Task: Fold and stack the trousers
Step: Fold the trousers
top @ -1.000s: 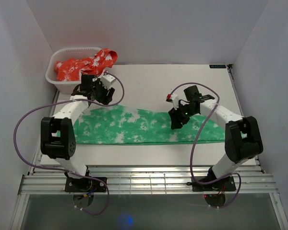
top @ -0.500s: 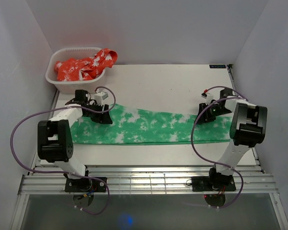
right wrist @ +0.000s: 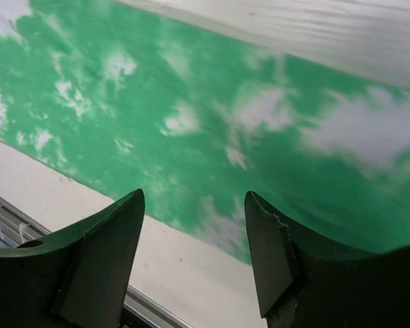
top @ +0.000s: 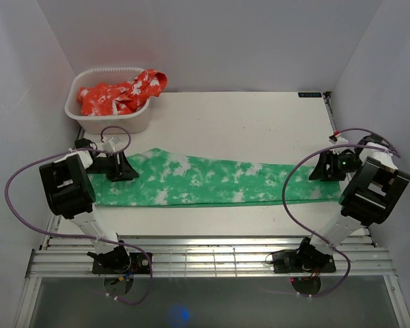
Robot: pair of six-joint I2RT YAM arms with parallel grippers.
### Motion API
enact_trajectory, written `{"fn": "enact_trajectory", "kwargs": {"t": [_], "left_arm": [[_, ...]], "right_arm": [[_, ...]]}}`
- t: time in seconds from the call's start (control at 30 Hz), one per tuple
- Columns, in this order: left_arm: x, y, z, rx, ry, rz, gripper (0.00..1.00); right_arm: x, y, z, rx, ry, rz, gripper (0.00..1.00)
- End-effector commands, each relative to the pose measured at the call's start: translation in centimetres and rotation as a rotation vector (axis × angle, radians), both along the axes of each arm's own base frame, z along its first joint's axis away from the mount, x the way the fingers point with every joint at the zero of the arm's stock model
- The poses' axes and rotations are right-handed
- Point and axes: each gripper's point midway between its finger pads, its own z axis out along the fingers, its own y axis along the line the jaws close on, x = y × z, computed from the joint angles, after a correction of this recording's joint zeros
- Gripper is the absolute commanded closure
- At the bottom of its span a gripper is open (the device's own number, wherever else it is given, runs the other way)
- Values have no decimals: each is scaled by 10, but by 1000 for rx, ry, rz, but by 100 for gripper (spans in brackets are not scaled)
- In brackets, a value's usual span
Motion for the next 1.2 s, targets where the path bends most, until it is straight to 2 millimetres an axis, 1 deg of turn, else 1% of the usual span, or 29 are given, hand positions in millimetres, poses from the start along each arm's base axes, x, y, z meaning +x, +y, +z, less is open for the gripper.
{"fn": "enact_trajectory", "kwargs": {"t": [0.0,0.07,0.13,0.23,0.37,0.47,0.5,0.6,0.67,0.7,0.8,0.83,0.9,0.93,1.0,1.07,1.1,1.13,1.17], "left_arm": [[-20,44,-38,263,88,-9,41],[-19,42,-34,254,79,-11,41],[-19,41,-32,249,72,-14,41],[-20,41,-30,256,65,-16,41],[-20,43,-26,276,47,-23,41],[-19,44,-24,284,37,-23,41],[-19,44,-24,284,37,-23,41],[-16,43,-20,278,23,-17,41],[-17,43,-19,275,24,-15,40],[-17,42,-19,272,25,-14,40],[-17,42,-18,275,20,-15,40],[-16,42,-17,270,19,-13,40],[-15,42,-16,267,17,-8,40],[-13,41,-15,265,13,-9,40],[-12,41,-13,260,10,-6,40],[-11,41,-12,258,8,-5,40],[-10,41,-11,259,8,-3,40],[-10,41,-11,260,5,-3,40],[-10,41,-9,261,4,-3,40]], "right_arm": [[-8,-42,28,-103,-51,-48,33],[-11,-55,27,-125,-43,-83,32],[-13,-69,20,-146,-21,-139,32],[-18,-84,5,-199,20,-199,31],[-17,-103,-9,-289,28,-240,27],[-22,-103,-24,-283,67,-236,25],[-25,-101,-33,-265,94,-234,25],[-29,-100,-49,-257,130,-232,26],[-32,-90,-52,-211,133,-217,28],[-35,-74,-52,-129,146,-197,29],[-41,-56,-54,-28,180,-164,34],[-45,-48,-52,18,199,-155,38],[-48,-41,-52,61,218,-144,42],[-50,-34,-49,96,228,-141,45],[-48,-30,-43,126,220,-137,48],[-43,-32,-36,132,209,-139,64],[-41,-36,-33,120,196,-145,74],[-39,-39,-29,110,184,-151,91],[-37,-43,-25,103,175,-159,92]]}}
